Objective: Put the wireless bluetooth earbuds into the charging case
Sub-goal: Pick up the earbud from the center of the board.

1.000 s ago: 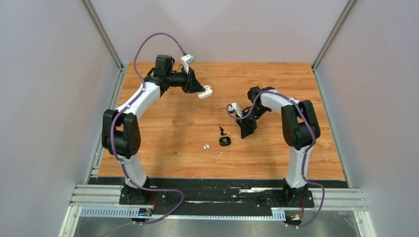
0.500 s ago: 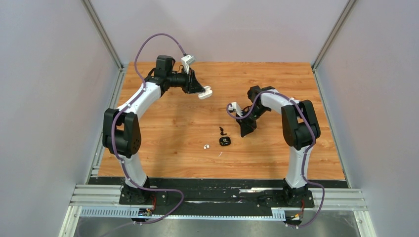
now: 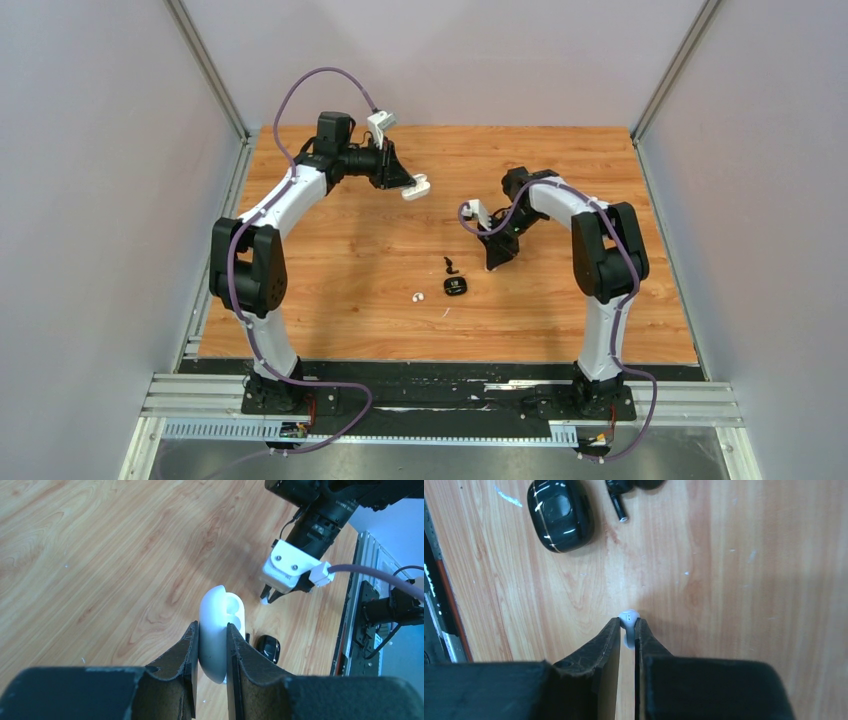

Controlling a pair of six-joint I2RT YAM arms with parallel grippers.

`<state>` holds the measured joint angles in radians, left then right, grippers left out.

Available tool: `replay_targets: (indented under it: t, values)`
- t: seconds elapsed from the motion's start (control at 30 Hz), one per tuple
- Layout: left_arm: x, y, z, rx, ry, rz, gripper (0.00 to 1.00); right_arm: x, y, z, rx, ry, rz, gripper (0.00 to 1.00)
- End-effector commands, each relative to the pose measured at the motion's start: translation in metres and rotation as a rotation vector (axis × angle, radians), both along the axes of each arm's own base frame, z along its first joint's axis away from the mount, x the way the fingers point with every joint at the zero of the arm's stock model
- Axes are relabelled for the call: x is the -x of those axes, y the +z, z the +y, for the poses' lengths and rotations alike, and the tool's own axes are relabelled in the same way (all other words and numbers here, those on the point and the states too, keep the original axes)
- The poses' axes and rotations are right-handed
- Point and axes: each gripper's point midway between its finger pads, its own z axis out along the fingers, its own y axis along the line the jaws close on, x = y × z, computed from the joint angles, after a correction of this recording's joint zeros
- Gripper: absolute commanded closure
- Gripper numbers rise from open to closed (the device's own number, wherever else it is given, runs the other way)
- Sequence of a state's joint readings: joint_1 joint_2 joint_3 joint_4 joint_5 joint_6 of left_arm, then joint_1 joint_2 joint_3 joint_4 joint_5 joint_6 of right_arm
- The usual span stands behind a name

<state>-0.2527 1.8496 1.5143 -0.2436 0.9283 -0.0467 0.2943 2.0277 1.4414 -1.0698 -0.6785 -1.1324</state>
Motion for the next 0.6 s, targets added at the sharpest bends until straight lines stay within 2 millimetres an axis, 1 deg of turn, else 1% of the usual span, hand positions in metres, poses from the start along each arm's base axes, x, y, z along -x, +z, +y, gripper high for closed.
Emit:
replay_targets:
  t: [0.0, 0.07, 0.13, 0.2, 0.33, 0.43, 0.5, 0.57]
  values:
    - [-0.008, 0.022, -0.001, 0.025, -0.013, -0.062, 1.00, -0.032, 0.047, 0.012, -0.091, -0.051, -0.110, 1.00]
    - [-0.009, 0.025, -0.002, 0.027, -0.013, -0.067, 1.00, -0.040, 0.076, 0.018, -0.144, -0.055, -0.156, 1.00]
    - [-0.010, 0.028, -0.003, 0.033, -0.015, -0.071, 1.00, -0.050, 0.112, 0.028, -0.213, -0.054, -0.221, 1.00]
    - [-0.012, 0.030, -0.005, 0.039, -0.023, -0.078, 1.00, -0.055, 0.146, 0.038, -0.286, -0.046, -0.277, 1.00]
    - [-0.009, 0.040, -0.013, 0.050, -0.062, -0.122, 1.00, -0.065, 0.201, 0.057, -0.426, -0.018, -0.370, 1.00]
    - [-0.003, 0.047, -0.023, 0.047, -0.111, -0.179, 1.00, -0.075, 0.233, 0.071, -0.492, -0.019, -0.421, 1.00]
    - [0.000, 0.049, -0.027, 0.040, -0.135, -0.209, 1.00, -0.078, 0.246, 0.081, -0.513, 0.004, -0.453, 1.00]
    - [0.002, 0.050, -0.031, 0.036, -0.151, -0.232, 1.00, -0.080, 0.255, 0.089, -0.521, 0.021, -0.478, 1.00]
